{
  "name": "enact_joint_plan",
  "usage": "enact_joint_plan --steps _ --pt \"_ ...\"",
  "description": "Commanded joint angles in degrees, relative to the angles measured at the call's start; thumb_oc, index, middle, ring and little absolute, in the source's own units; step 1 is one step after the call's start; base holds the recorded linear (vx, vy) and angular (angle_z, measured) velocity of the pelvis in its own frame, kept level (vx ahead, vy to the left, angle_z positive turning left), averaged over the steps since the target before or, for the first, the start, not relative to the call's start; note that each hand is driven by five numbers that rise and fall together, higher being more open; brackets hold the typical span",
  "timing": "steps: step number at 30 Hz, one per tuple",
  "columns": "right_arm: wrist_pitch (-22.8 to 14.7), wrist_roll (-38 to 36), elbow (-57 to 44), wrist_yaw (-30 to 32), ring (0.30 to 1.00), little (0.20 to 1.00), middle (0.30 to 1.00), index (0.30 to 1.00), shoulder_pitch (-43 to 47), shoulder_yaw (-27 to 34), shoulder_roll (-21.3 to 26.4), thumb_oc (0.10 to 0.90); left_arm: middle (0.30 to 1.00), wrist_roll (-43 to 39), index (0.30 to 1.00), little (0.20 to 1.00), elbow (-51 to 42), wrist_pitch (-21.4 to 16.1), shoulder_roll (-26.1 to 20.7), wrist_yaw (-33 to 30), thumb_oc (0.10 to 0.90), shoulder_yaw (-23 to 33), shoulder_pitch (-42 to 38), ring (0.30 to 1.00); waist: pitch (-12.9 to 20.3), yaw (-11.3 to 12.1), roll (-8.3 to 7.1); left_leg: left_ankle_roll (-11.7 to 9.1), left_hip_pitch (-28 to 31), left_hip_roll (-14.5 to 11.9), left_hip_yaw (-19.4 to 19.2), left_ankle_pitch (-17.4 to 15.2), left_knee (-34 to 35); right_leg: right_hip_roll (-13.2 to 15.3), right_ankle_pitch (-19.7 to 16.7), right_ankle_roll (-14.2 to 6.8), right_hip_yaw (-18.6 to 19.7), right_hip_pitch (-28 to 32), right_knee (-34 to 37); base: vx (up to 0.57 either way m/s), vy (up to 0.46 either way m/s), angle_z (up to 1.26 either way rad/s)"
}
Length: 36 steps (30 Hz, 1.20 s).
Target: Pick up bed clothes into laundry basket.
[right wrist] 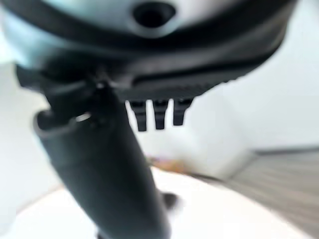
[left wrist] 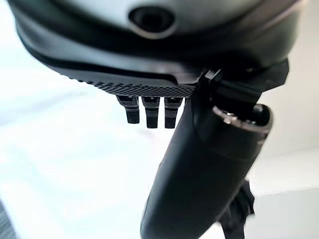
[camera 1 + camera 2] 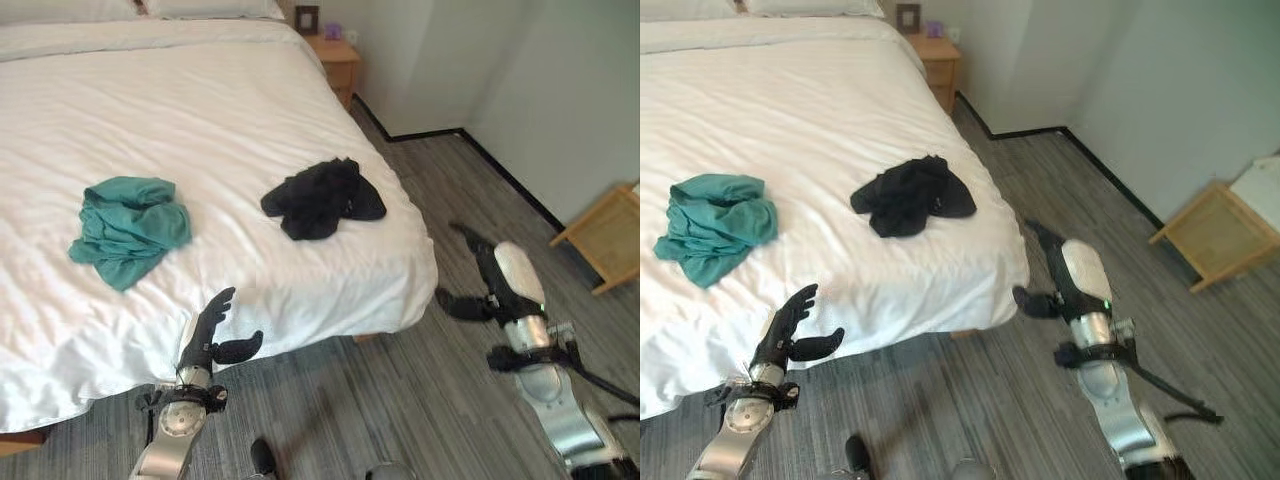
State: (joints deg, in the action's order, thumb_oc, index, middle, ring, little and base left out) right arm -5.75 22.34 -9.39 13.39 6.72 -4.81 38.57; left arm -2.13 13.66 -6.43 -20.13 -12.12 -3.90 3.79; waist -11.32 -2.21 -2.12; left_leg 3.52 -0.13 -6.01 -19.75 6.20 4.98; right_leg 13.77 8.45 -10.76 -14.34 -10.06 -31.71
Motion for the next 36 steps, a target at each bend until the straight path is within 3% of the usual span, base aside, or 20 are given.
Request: enact_joint_plan --steps 1,2,4,6,9,10,17,23,26,27,28,30,31,32,34,35,36 --pt "-2.2 3.7 -0.1 3.2 0.900 0.900 0.900 0.900 11.0 -0.4 2.7 0.800 0.900 -1.4 0.900 0.900 -5.3 -4.3 -2.3 -0.2 0.800 -0.5 0.7 0.900 1.3 2.5 -1.65 -6.2 0.9 -1.3 1.1 -1.9 0.0 -5.3 -6.6 0.7 4.8 7.0 21.8 0.46 -0.333 1.59" --pt "-1.1 5.0 0.2 3.1 0.900 0.900 0.900 0.900 12.2 -1.5 2.7 0.800 0.900 -1.9 0.900 0.900 -4.1 -4.4 -2.2 0.0 0.800 -0.8 0.9 0.900 1.4 2.7 -1.88 -6.6 1.7 -0.4 4.9 -3.3 0.0 -5.8 -7.6 0.8 11.5 5.8 27.5 0.27 -0.219 1.86" --pt "-0.3 6.5 1.1 3.2 0.900 0.900 0.900 0.900 13.9 -3.0 3.3 0.800 0.900 -2.2 0.900 0.900 -3.3 -4.5 -2.4 0.2 0.800 -0.4 0.9 0.900 1.7 3.1 -1.91 -6.8 2.0 -0.2 6.5 -3.6 0.0 -5.4 -9.7 0.6 12.7 5.8 30.1 0.21 -0.181 1.57" --pt "1.7 7.1 4.5 3.1 0.900 0.900 0.900 0.900 16.7 -4.9 3.3 0.800 0.900 -2.0 0.900 0.900 -2.3 -4.5 -2.1 -0.1 0.800 0.8 2.0 0.900 2.9 4.5 -2.29 -6.9 3.9 0.2 7.9 -4.6 0.0 -3.8 -11.9 0.3 10.7 8.0 32.8 0.23 -0.199 1.50" --pt "2.4 6.4 6.8 2.8 0.900 0.900 0.900 0.900 17.7 -5.7 3.3 0.800 0.900 -2.5 0.900 0.900 -2.1 -4.5 -1.3 -0.1 0.800 1.9 3.8 0.900 3.9 4.9 -2.44 -7.2 5.0 0.4 8.5 -5.1 0.0 -3.6 -12.4 0.5 9.1 10.7 34.9 0.19 -0.152 0.60" --pt "3.3 5.9 10.5 2.4 0.900 0.900 0.900 0.900 18.9 -6.8 4.3 0.800 0.900 -3.2 0.900 0.900 -1.2 -4.3 -1.2 0.1 0.800 2.8 5.4 0.900 4.6 6.1 -2.42 -7.7 5.5 0.2 9.0 -5.0 0.0 -3.6 -12.4 0.8 7.4 12.6 35.7 0.19 -0.148 0.77" --pt "6.8 3.1 21.7 1.1 0.900 0.900 0.900 0.900 23.7 -9.7 6.7 0.800 0.900 -4.2 0.900 0.900 2.7 -2.7 -1.9 0.4 0.800 4.1 6.5 0.900 5.1 6.7 -1.85 -9.3 5.0 -0.7 10.8 -4.0 0.0 -4.0 -11.4 1.5 3.0 15.3 36.7 0.10 -0.114 0.29" --pt "7.1 1.6 25.8 0.0 0.900 0.900 0.900 0.900 23.0 -10.4 6.6 0.800 0.900 -3.7 0.900 0.900 4.1 -2.0 -1.8 1.0 0.800 4.2 7.1 0.900 5.1 6.4 -1.51 -9.7 4.7 -0.9 11.2 -3.9 0.0 -4.2 -10.9 1.6 2.2 15.6 36.7 0.06 -0.048 0.14" --pt "8.4 -0.6 39.5 -0.1 0.900 0.900 0.900 0.900 26.6 -14.0 5.1 0.800 0.900 -4.3 0.900 0.900 6.4 -1.9 -2.8 1.6 0.800 2.9 6.0 0.900 4.0 6.9 -1.18 -10.2 3.2 -0.9 11.8 -3.3 0.0 -4.2 -11.0 1.7 1.9 14.6 36.7 -0.01 -0.067 0.05" --pt "9.3 -2.6 49.1 0.0 0.900 0.900 0.900 0.900 29.8 -16.0 3.5 0.800 0.900 -4.9 0.900 0.900 8.2 -1.7 -3.8 1.9 0.800 1.8 4.0 0.900 3.2 7.0 -0.61 -10.5 1.6 -1.0 12.3 -2.7 0.0 -4.2 -11.2 1.7 1.5 13.4 36.7 -0.06 -0.046 0.13" --pt "9.2 -2.6 49.2 0.0 0.900 0.900 0.900 0.900 30.0 -16.1 3.5 0.800 0.900 -4.9 0.900 0.900 8.2 -1.7 -3.8 1.9 0.800 1.8 3.9 0.900 3.2 6.9 -0.60 -10.5 1.5 -1.0 12.4 -2.7 0.0 -4.2 -11.2 1.7 1.5 13.4 36.7 -0.08 -0.040 0.16" --pt "10.0 -5.5 63.0 -0.5 0.900 0.900 0.900 0.900 35.8 -17.9 1.7 0.800 0.900 -5.9 0.900 0.900 11.2 -1.8 -5.1 2.4 0.800 0.0 1.4 0.900 1.7 7.5 0.83 -11.0 -1.1 -0.7 13.2 -1.8 0.0 -4.0 -11.5 1.8 1.2 11.2 36.7 -0.11 -0.023 0.12" --pt "9.8 -5.6 63.4 -0.4 0.900 0.900 0.900 0.900 36.3 -18.2 1.7 0.800 0.900 -5.9 0.900 0.900 11.4 -1.9 -5.0 2.3 0.800 0.0 1.3 0.900 1.7 7.4 0.88 -11.0 -1.3 -0.7 13.3 -1.8 0.0 -4.0 -11.5 1.8 1.2 11.1 36.7 -0.16 0.002 0.07" --pt "9.3 -7.5 70.4 -0.3 0.900 0.900 0.900 0.900 40.0 -18.9 1.0 0.800 0.900 -6.6 0.900 0.900 15.3 -2.2 -5.1 2.3 0.800 -0.9 -0.8 0.900 0.5 7.5 2.31 -11.4 -3.1 -0.4 13.5 -1.1 0.0 -3.7 -11.9 1.7 1.2 9.4 36.7 -0.08 0.017 0.13" --pt "9.2 -7.6 70.7 -0.3 0.900 0.900 0.900 0.900 40.4 -19.1 1.0 0.800 0.900 -6.7 0.900 0.900 15.6 -2.3 -5.0 2.3 0.800 -0.9 -1.0 0.900 0.5 7.5 2.38 -11.4 -3.3 -0.4 13.6 -1.1 0.0 -3.7 -12.0 1.7 1.2 9.2 36.7 -0.09 0.026 0.14" --pt "8.7 -8.9 76.6 -0.4 0.300 0.300 0.300 0.300 43.8 -19.9 1.6 0.400 0.900 -6.8 0.900 0.900 21.8 -2.7 -5.2 1.7 0.800 -1.7 -4.1 0.900 -0.2 7.5 3.90 -12.0 -5.4 -0.1 13.7 -0.2 0.0 -3.1 -12.4 1.4 0.9 7.3 36.7 -0.11 0.057 0.11" --pt "8.6 -9.2 78.0 -0.6 0.300 0.300 0.300 0.300 44.6 -20.2 2.3 0.400 0.900 -6.1 0.900 0.900 24.3 -2.7 -5.3 1.4 0.800 -2.1 -5.0 0.900 -0.1 7.5 4.48 -12.3 -6.2 0.0 13.7 0.1 0.0 -2.9 -12.4 1.3 0.8 6.7 36.7 -0.11 0.075 0.08"
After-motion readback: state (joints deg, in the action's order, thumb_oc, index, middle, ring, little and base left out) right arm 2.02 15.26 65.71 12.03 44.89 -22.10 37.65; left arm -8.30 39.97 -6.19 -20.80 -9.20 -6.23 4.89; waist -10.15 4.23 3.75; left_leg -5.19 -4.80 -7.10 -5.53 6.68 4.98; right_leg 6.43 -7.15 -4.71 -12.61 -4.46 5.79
